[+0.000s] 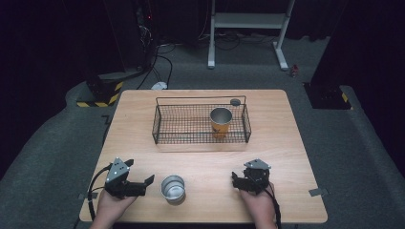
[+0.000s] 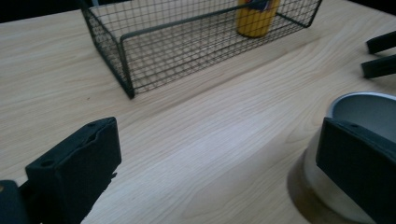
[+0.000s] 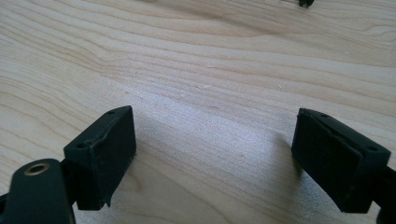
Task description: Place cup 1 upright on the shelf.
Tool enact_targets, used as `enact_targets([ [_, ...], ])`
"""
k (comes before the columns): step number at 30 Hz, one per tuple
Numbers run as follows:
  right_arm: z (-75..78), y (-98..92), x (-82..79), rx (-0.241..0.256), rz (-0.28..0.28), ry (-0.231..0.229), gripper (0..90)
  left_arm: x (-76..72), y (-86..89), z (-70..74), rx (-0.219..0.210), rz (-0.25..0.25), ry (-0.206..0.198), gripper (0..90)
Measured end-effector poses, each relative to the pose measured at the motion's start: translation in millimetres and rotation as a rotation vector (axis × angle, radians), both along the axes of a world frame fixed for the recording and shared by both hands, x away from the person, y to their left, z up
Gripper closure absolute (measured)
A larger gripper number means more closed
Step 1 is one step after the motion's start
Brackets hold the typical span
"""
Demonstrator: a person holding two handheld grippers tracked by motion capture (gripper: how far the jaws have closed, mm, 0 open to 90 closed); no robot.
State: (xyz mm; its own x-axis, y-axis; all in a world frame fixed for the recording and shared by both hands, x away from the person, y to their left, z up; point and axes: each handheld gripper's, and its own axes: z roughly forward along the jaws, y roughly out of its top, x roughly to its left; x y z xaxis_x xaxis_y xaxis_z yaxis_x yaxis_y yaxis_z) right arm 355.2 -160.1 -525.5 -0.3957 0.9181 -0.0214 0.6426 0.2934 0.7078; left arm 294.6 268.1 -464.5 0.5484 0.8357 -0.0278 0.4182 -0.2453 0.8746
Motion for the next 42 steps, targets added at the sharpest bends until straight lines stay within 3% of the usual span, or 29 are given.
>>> enact_targets([
  [10,0.1,0.2,-0.3,-0.002,-0.001,-0.002,13.8,-11.3,-22.4,9.9,-0.011,-0.072,-0.042,0.6],
  [18,0.0,0.1,-0.2,-0.004,0.001,-0.004,13.9,-19.1,-41.4,11.6,-0.010,-0.136,-0.051,0.5],
  [28,0.0,0.1,-0.2,-0.004,0.001,-0.004,13.9,-25.1,-63.9,3.2,-0.040,-0.230,-0.028,0.5],
  [38,0.1,0.1,-0.2,-0.004,0.001,-0.004,13.9,-21.6,-76.3,-11.3,-0.010,-0.260,0.001,0.5],
  [42,0.1,0.0,-0.2,-0.005,0.003,-0.005,14.0,-21.1,-76.7,-13.9,-0.023,-0.262,0.011,0.5],
])
